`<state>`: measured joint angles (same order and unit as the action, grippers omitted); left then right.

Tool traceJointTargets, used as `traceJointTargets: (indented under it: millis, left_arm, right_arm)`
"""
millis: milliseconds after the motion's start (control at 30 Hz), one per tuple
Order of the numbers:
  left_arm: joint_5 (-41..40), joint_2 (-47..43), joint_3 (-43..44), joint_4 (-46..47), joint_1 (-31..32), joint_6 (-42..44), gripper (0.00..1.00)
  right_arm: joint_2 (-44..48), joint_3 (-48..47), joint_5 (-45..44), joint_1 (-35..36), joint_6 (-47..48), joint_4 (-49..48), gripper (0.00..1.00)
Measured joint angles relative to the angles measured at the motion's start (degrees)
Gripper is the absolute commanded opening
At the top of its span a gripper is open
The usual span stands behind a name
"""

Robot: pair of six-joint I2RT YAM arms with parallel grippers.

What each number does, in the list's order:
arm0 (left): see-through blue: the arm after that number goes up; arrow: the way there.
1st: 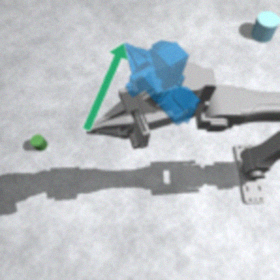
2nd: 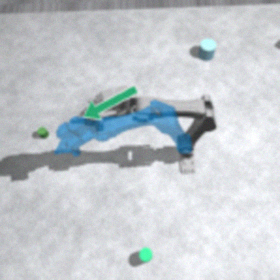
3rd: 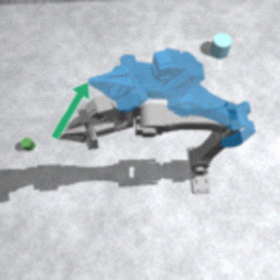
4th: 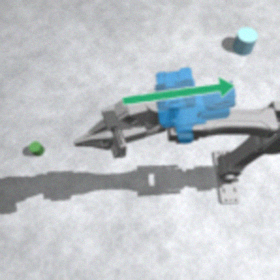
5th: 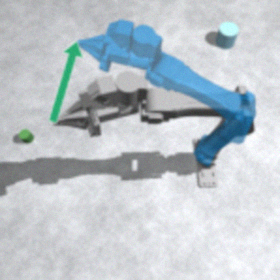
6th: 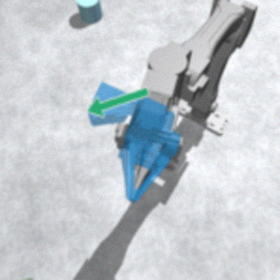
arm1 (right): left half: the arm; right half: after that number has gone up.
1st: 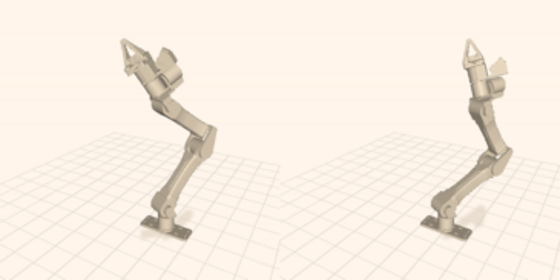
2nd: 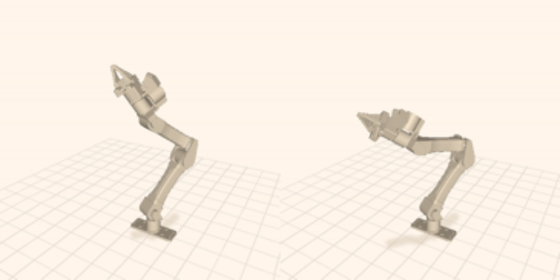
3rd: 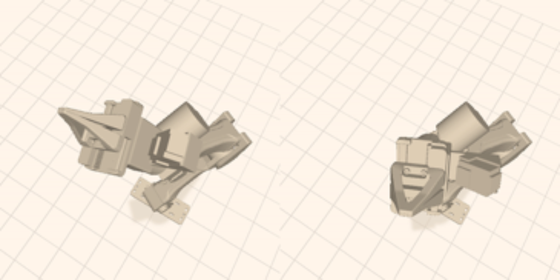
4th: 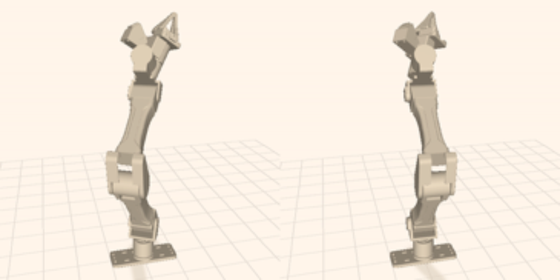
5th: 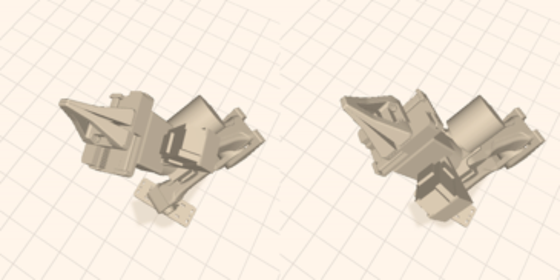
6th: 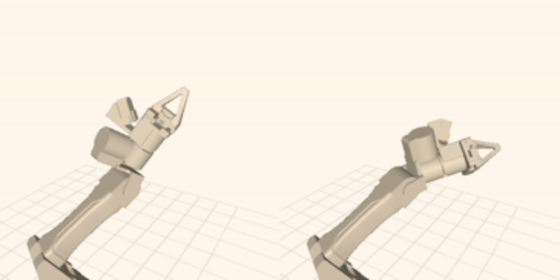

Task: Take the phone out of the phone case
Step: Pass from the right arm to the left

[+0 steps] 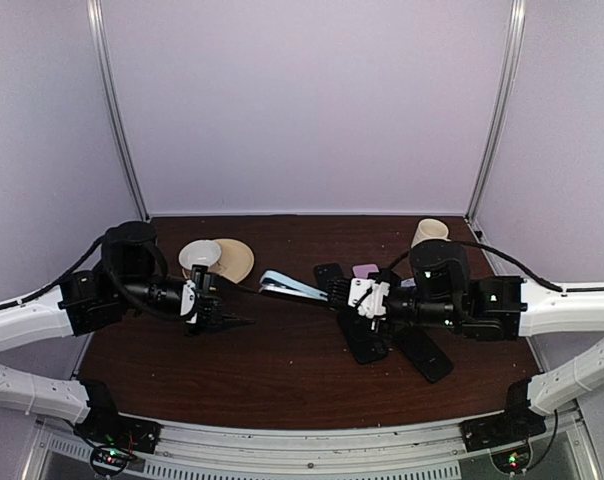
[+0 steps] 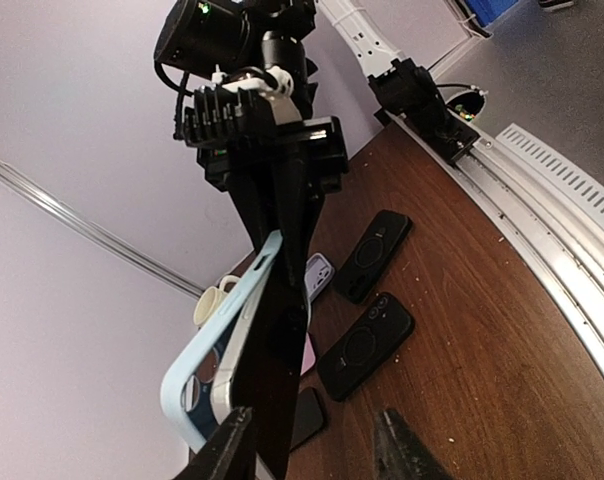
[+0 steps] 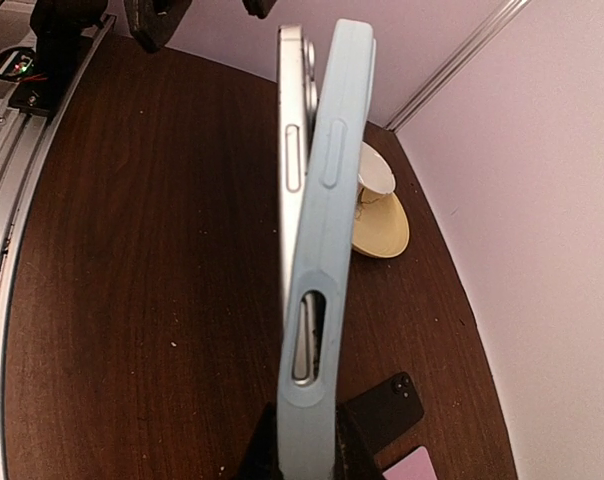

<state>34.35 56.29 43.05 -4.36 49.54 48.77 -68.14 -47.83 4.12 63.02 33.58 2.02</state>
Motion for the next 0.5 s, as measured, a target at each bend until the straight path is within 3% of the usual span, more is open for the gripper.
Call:
traceJointTargets:
  millis: [500]
  left_arm:
    - [0.13,0.13,-0.04,0.07,0.0,0.22,0.43]
  right_arm:
    - [-0.59,-1.42,1.95,0.55,1.03,0.37,0.0]
